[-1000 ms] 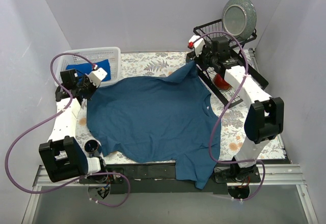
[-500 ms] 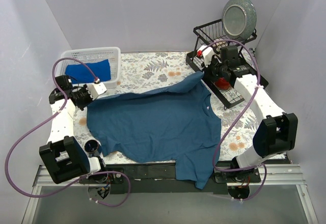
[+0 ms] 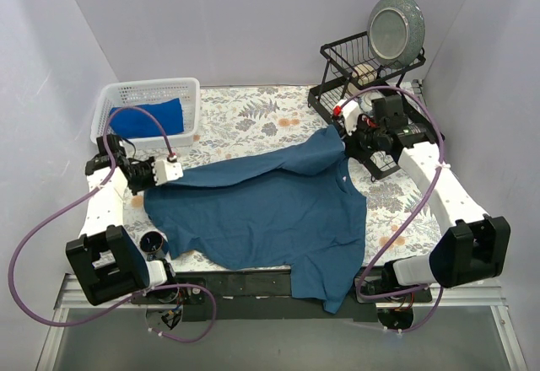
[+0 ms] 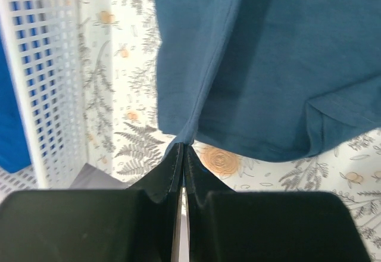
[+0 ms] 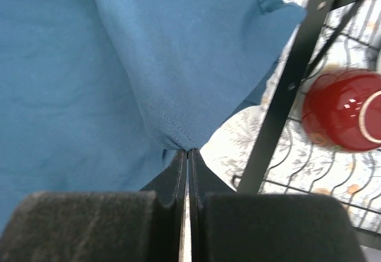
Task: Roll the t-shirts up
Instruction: Fold the T-shirt at the center of the board.
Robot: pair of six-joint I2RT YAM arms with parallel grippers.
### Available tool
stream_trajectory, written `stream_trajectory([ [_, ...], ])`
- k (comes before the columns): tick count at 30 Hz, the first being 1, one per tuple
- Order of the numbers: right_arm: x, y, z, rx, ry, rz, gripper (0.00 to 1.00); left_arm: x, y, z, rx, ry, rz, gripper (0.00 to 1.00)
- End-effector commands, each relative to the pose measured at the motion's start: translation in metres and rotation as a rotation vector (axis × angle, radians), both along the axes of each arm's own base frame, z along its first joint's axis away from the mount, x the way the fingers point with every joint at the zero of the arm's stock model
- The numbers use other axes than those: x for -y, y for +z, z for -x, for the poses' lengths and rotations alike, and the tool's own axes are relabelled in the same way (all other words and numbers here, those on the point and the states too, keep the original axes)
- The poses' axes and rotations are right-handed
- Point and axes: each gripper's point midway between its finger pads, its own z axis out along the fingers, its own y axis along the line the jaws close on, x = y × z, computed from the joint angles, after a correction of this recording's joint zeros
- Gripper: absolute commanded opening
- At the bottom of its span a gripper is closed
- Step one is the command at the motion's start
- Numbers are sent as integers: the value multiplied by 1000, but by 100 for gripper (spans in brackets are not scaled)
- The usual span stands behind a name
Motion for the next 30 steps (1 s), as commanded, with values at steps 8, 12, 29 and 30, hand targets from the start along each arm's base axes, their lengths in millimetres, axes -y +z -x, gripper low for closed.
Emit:
stream_trajectory([
  [8, -5, 13, 58, -162, 60, -61, 1, 0, -17, 30, -22, -48, -74, 0],
  [12, 0, 1, 76, -233, 64, -44, 1, -4, -20, 28, -23, -15, -84, 0],
  [29, 12, -27, 117, -306, 237, 42, 1, -7, -17, 30, -59, 56, -35, 0],
  [30, 14, -30, 123, -286, 289, 61, 1, -6, -15, 33, -73, 50, -26, 0],
])
